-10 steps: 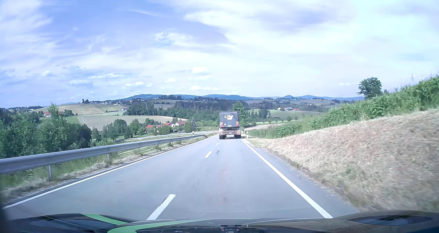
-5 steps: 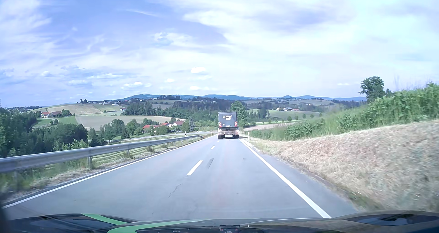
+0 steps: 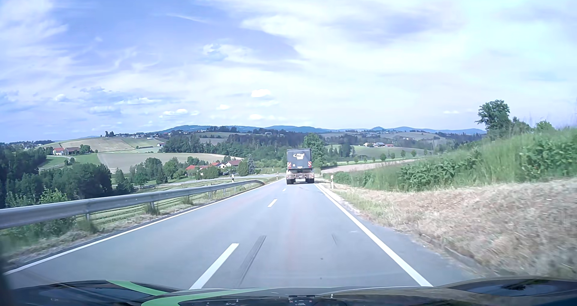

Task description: Follow the waypoints while adhering to traffic rules and regulations

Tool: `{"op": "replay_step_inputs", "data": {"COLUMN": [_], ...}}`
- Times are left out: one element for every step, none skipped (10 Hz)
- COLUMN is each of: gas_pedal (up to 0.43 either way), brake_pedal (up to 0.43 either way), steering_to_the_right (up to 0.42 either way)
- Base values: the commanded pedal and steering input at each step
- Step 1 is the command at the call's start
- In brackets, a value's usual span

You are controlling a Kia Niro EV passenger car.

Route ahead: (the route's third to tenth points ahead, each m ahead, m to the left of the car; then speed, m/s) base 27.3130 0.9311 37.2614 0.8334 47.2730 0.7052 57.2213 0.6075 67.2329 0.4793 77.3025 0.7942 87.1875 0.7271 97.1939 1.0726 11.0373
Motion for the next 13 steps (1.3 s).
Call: {"op": "replay_step_inputs", "data": {"gas_pedal": [0.000, 0.000, 0.000, 0.000, 0.000, 0.000, 0.000, 0.000, 0.000, 0.000, 0.000, 0.000, 0.000], "brake_pedal": [0.000, 0.000, 0.000, 0.000, 0.000, 0.000, 0.000, 0.000, 0.000, 0.000, 0.000, 0.000, 0.000], "steering_to_the_right": [-0.002, -0.002, -0.001, -0.002, -0.002, -0.001, -0.002, -0.002, -0.002, -0.002, -0.002, -0.002, -0.002]}}
